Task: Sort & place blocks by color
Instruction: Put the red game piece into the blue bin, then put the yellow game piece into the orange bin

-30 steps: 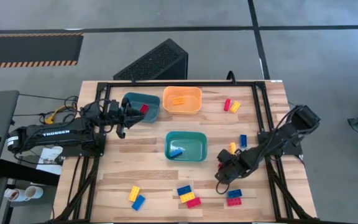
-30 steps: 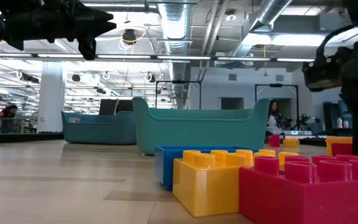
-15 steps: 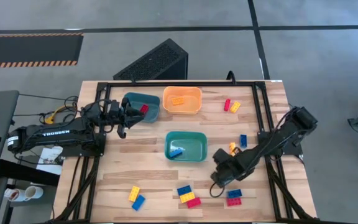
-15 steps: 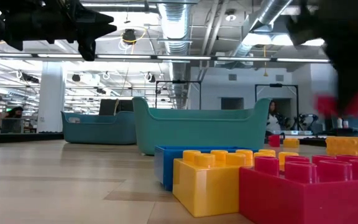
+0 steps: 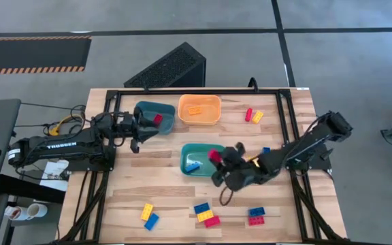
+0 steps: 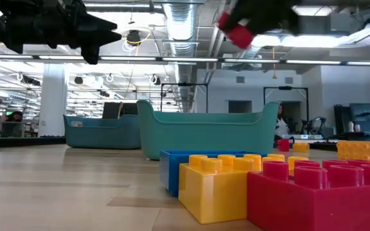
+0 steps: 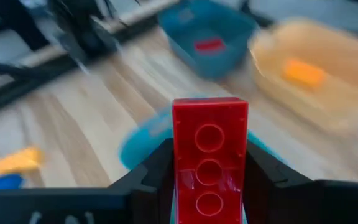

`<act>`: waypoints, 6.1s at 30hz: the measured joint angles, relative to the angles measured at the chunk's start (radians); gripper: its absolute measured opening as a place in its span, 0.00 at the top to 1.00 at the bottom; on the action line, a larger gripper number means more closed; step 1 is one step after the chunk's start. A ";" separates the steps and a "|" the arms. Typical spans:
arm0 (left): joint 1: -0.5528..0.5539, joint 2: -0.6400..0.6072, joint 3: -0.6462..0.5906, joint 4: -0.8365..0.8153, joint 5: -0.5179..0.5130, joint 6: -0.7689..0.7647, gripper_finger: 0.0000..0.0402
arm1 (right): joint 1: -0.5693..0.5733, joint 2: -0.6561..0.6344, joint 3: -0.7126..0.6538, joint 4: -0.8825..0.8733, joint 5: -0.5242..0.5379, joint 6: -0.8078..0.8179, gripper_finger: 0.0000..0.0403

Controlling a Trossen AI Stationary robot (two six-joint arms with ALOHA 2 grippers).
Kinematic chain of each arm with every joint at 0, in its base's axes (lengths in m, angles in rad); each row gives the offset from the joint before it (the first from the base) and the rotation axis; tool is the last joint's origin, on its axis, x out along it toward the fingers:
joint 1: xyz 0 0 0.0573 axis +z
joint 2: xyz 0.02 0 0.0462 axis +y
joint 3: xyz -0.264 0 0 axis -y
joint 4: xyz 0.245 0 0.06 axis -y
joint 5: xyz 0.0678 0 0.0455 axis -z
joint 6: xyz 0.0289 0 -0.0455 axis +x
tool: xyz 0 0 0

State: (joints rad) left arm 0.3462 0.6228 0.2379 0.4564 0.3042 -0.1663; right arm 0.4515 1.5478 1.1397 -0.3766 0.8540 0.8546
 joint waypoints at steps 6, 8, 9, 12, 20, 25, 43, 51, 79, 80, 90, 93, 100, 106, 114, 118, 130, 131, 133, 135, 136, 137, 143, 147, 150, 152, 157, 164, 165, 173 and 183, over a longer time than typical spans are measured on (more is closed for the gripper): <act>-0.034 0.012 0.001 0.025 0.066 0.001 0.46 | -0.130 0.067 0.002 0.462 -0.130 -0.380 0.61; -0.049 0.016 0.000 0.028 0.081 0.005 0.41 | -0.168 0.084 0.001 0.618 -0.196 -0.486 0.61; -0.057 0.025 0.001 0.050 0.089 0.005 0.39 | -0.187 0.099 -0.001 0.713 -0.243 -0.538 0.61; -0.076 0.034 0.000 0.082 0.124 -0.010 0.35 | -0.241 0.156 0.003 0.967 -0.408 -0.648 0.63; -0.099 0.066 0.001 0.124 0.136 -0.050 0.32 | -0.342 0.293 0.002 1.273 -0.541 -0.638 0.61; -0.099 0.132 0.000 0.184 0.127 -0.083 0.32 | -0.368 0.382 0.036 1.399 -0.571 -0.634 0.61; -0.099 0.309 0.000 0.386 0.148 -0.144 0.32 | -0.393 0.467 0.132 1.375 -0.622 -0.609 0.62; -0.099 0.309 0.000 0.387 0.116 -0.126 0.33 | -0.402 0.467 0.132 1.373 -0.621 -0.593 0.59; 0.113 0.144 0.001 -0.012 0.045 0.066 0.72 | -0.418 0.466 0.130 1.298 -0.556 -0.503 0.37; 0.135 0.125 0.001 -0.060 -0.005 0.074 0.72 | -0.416 0.464 0.131 1.284 -0.556 -0.504 0.37; 0.249 0.133 0.001 -0.283 -0.420 0.043 0.73 | -0.415 0.465 0.130 1.244 -0.539 -0.504 0.37; 0.254 0.179 0.001 -0.285 -0.423 0.026 0.67 | -0.413 0.465 0.130 1.243 -0.541 -0.504 0.37; 0.254 0.236 0.013 -0.289 -0.421 0.041 0.48 | -0.415 0.465 0.130 1.240 -0.539 -0.508 0.37; 0.253 0.218 0.041 -0.326 -0.300 0.041 0.38 | -0.414 0.350 0.131 0.943 -0.526 -0.516 0.37; 0.247 0.052 0.123 -0.271 0.288 0.006 0.40 | -0.356 0.110 0.133 0.181 -0.243 -0.320 0.37; 0.201 -0.089 0.125 -0.213 0.462 -0.057 0.44 | -0.306 0.058 0.131 -0.276 -0.177 0.025 0.37; 0.099 -0.396 0.125 -0.329 0.335 0.004 0.54 | -0.056 0.112 0.127 -0.900 -0.318 0.839 0.37; 0.098 -0.397 0.125 -0.341 0.327 0.009 0.54 | -0.048 0.121 0.120 -0.902 -0.349 0.878 0.37; 0.098 -0.394 0.124 -0.348 0.310 0.015 0.55 | -0.029 0.137 0.095 -0.893 -0.423 0.916 0.37; 0.097 -0.376 0.124 -0.342 0.299 0.020 0.55 | -0.018 0.151 0.075 -0.879 -0.483 0.928 0.37; 0.097 -0.370 0.124 -0.353 0.295 0.020 0.55 | -0.015 0.157 0.061 -0.871 -0.508 0.929 0.37; 0.097 -0.361 0.123 -0.361 0.289 0.021 0.55 | -0.010 0.163 0.049 -0.862 -0.527 0.930 0.37; 0.097 -0.307 0.123 -0.351 0.277 0.030 0.55 | -0.004 0.154 -0.030 -0.788 -0.599 0.970 0.37; 0.097 -0.276 0.123 -0.352 0.265 0.031 0.55 | -0.005 0.123 -0.090 -0.748 -0.599 0.978 0.37; 0.097 -0.256 0.123 -0.349 0.264 0.031 0.55 | -0.002 0.067 -0.161 -0.649 -0.567 0.976 0.37; 0.097 -0.242 0.123 -0.340 0.265 0.031 0.55 | 0.003 0.011 -0.216 -0.585 -0.533 0.979 0.37; 0.097 -0.224 0.123 -0.328 0.266 0.031 0.55 | 0.020 -0.112 -0.353 -0.511 -0.489 1.047 0.37; 0.097 -0.224 0.123 -0.327 0.264 0.033 0.55 | 0.019 -0.117 -0.402 -0.498 -0.496 1.077 0.37; 0.097 -0.223 0.123 -0.327 0.264 0.033 0.55 | 0.017 -0.104 -0.403 -0.498 -0.496 1.077 0.37; 0.097 -0.223 0.123 -0.327 0.259 0.032 0.55 | 0.001 0.042 -0.400 -0.470 -0.555 1.068 0.37; 0.097 -0.224 0.123 -0.327 0.244 0.029 0.55 | 0.020 0.116 -0.346 -0.474 -0.506 1.100 0.39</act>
State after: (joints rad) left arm 0.4431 0.3992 0.3611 0.1295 0.5477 -0.1374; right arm 0.4717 1.6636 0.7941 -0.8504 0.3479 1.9541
